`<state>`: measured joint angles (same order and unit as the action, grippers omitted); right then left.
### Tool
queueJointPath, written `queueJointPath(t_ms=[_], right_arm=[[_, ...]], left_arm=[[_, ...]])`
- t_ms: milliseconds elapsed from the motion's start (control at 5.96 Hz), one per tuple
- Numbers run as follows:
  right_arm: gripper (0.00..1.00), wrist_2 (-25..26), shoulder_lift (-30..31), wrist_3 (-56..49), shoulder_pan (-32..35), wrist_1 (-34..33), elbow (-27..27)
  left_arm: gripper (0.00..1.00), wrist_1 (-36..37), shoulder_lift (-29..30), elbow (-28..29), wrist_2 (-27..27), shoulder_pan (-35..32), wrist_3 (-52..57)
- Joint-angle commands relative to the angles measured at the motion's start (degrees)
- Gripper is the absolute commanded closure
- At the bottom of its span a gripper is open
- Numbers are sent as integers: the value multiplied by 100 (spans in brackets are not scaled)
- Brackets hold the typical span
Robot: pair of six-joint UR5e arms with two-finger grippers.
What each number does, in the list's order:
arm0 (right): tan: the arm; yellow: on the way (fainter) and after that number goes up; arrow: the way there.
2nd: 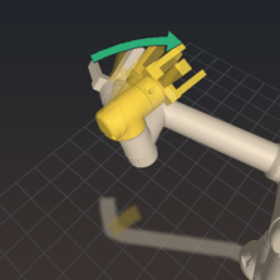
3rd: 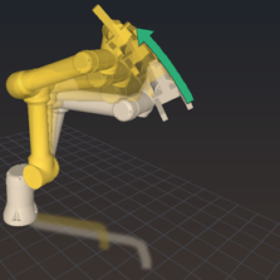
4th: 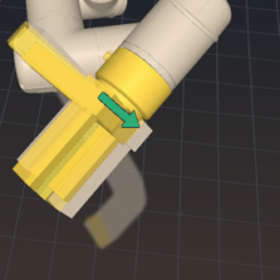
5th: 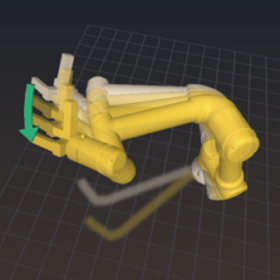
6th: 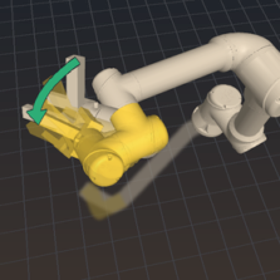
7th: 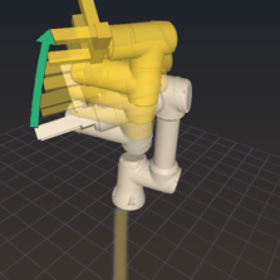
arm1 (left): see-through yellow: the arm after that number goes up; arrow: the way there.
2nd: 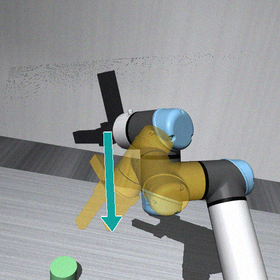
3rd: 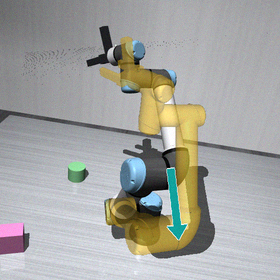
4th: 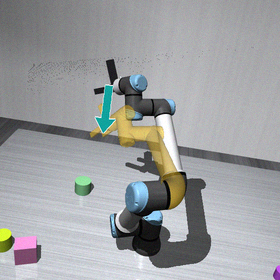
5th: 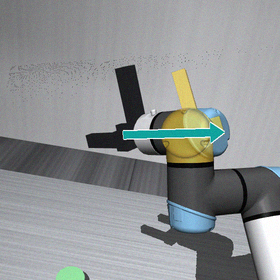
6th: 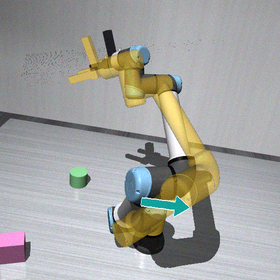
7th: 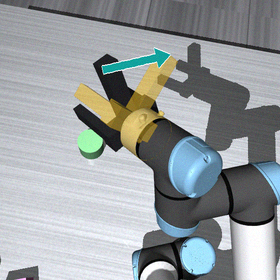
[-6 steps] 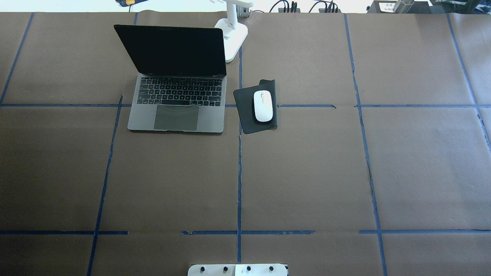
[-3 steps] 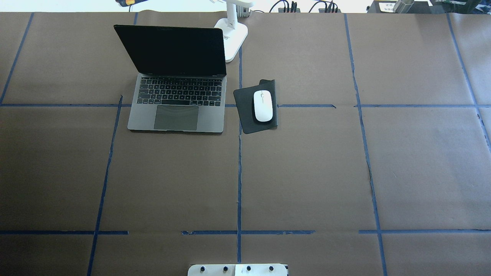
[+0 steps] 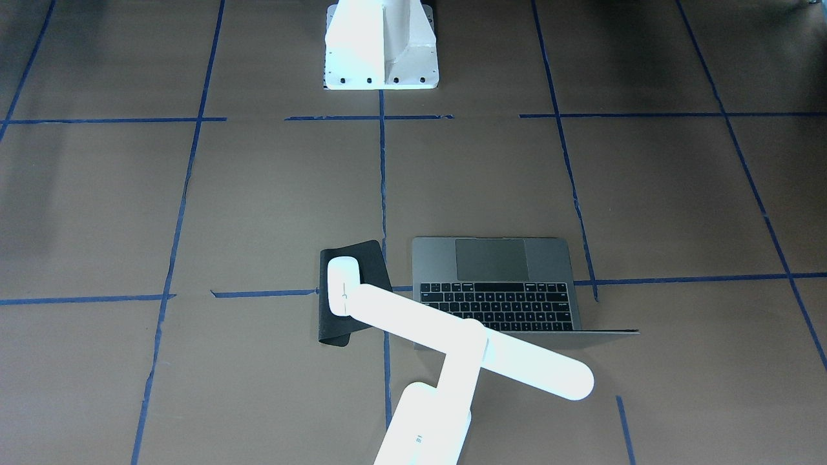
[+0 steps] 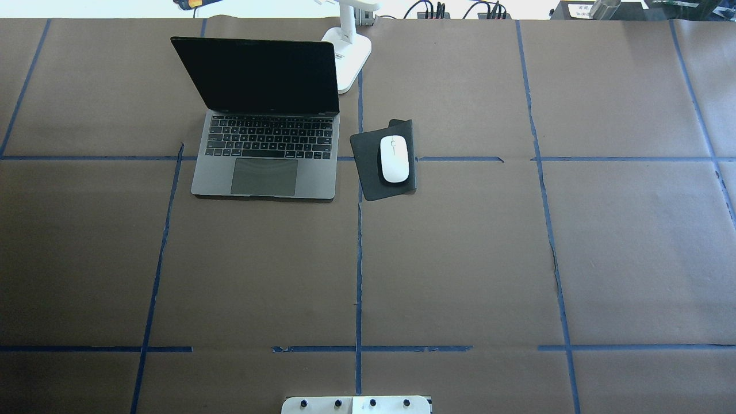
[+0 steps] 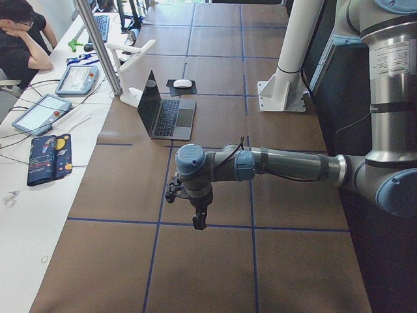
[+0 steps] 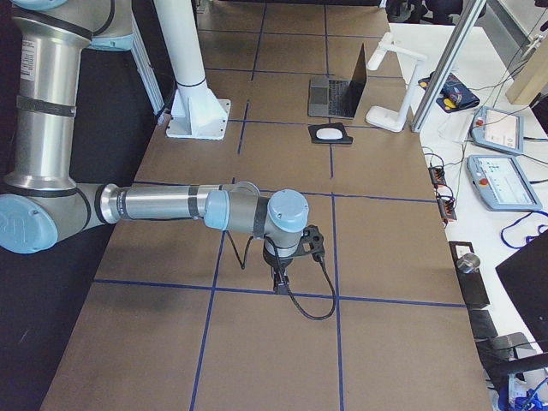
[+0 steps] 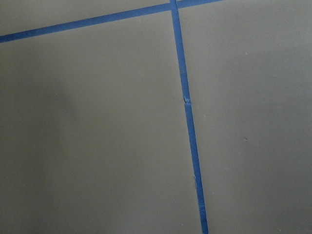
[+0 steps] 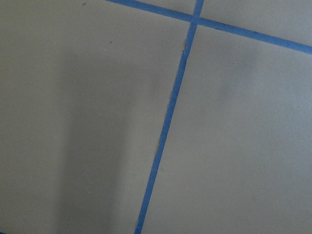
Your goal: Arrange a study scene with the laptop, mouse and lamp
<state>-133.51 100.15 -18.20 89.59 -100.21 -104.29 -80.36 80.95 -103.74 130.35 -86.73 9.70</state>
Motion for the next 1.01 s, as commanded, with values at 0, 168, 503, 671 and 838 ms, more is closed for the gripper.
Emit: queueJointPath(t_ms=[0,168,503,671,838], right_arm=[[0,-17,4,0,-3,45,23],[0,-52,4,0,-3,63,49],[0,-113,4,0,-3,63,76],[0,-114,4,0,-3,63,76],[0,-114,4,0,-3,63,76]], left_arm=[[0,-6,-44,-6,8,-1,15],[0,-6,-44,-24,17,-1,6],[0,-15,-44,-24,52,7,-3],[0,-15,-44,-24,52,7,-3],[0,-15,-44,-15,61,-1,-3]])
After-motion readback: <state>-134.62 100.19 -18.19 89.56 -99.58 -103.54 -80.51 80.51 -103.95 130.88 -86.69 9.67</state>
